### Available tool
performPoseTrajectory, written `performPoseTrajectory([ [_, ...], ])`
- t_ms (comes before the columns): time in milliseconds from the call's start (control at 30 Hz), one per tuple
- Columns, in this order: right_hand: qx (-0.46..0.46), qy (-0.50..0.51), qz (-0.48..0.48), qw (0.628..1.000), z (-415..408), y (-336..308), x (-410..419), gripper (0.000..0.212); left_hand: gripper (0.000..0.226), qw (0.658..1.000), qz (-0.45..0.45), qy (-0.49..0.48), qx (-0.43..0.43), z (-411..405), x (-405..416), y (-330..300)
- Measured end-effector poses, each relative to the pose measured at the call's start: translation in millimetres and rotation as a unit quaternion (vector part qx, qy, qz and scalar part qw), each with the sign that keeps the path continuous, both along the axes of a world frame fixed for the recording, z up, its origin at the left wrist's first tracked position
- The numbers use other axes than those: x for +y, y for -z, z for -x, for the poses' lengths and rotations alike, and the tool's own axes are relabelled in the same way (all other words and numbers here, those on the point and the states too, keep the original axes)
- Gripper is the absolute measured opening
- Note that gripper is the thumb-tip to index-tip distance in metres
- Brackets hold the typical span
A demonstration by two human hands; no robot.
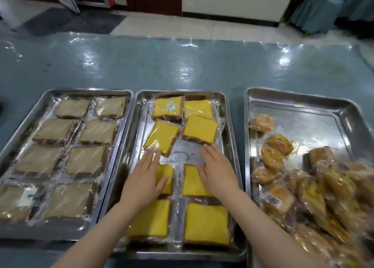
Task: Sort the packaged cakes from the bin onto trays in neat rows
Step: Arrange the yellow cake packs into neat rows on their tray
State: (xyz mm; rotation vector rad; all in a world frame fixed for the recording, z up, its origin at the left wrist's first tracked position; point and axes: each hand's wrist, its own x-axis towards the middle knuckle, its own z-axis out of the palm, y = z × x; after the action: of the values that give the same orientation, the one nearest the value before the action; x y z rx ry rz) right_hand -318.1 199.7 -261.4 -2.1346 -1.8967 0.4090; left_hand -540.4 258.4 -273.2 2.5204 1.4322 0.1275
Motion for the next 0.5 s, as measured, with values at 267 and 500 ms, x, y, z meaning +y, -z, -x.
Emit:
performPoseTrajectory([
  [267, 0.003, 0.004, 0.077, 0.997, -4.3, 13.2, 60.8, 0.07, 0.077, 0.997, 0.074, -0.001, -0.001, -42.3, 47.5, 10.9],
  [500, -0.028, -0.001, 0.062, 0.998, 1.9, 11.2, 35.2, 0.067, 0.074, 0.998, 0.06, 0.022, 0.004, -26.9, 62.3, 10.0],
])
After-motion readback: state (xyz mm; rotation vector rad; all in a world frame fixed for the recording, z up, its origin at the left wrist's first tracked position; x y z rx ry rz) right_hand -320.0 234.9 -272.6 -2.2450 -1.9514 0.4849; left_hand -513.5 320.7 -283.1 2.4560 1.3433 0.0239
